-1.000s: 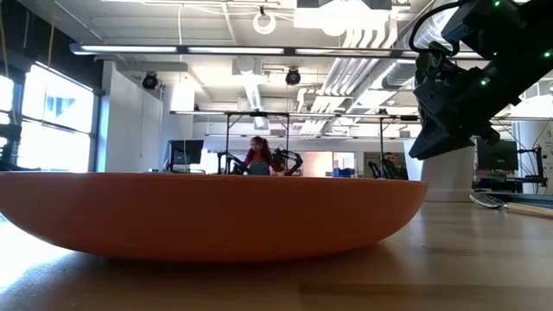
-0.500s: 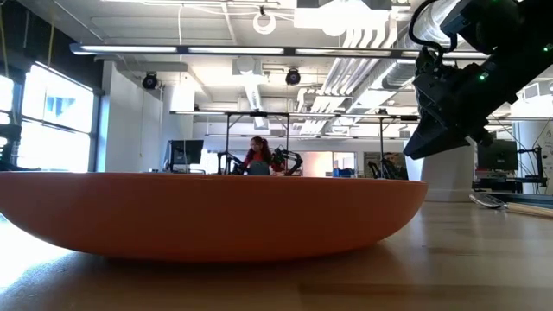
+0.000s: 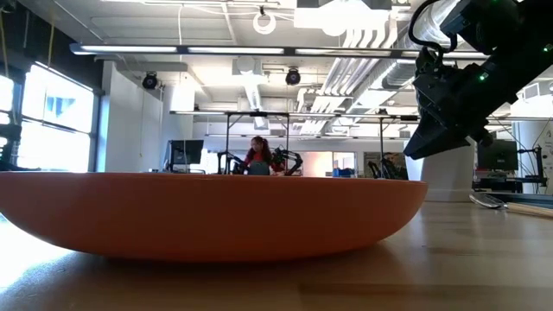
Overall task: Pick and place plate/cup/fork/spoon on tray
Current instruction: Put the glass cup on the top left of the serving tray
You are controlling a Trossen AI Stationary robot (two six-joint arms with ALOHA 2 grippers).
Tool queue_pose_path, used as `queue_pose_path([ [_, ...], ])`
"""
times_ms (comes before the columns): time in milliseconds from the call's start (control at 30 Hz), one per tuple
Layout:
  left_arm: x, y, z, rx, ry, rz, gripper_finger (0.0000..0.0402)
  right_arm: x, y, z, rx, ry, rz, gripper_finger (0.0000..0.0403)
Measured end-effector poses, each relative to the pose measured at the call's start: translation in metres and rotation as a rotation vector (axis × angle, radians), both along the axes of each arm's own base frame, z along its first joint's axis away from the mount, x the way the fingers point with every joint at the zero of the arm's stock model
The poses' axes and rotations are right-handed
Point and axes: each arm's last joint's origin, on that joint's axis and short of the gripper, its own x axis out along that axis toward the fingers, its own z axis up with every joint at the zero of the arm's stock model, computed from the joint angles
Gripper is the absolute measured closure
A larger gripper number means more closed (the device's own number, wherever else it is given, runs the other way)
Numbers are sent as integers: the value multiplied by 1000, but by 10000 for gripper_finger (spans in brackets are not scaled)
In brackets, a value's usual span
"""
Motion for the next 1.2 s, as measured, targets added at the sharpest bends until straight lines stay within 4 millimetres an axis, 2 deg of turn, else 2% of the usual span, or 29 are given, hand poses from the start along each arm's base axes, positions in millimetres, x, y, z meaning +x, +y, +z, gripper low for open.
queue_pose_path([
  [167, 1, 1, -2, 35, -9, -8, 309, 0, 0, 0, 0, 0, 0, 320],
  [367, 6, 7, -2, 77, -45, -50, 391, 0, 0, 0, 0, 0, 0, 320],
  [667, 27, 26, 4, 114, -89, -58, 396, 0, 0, 0, 2, 2, 3, 320],
  [833, 37, 31, 25, 137, -125, -87, 397, 0, 0, 0, -3, 8, 8, 320],
  [1033, 43, 47, 49, 236, -115, -68, 398, 0, 1, 0, -3, 8, 14, 320],
  [1200, 55, 66, 57, 359, -165, -33, 399, -1, 5, 0, -3, 8, 37, 320],
])
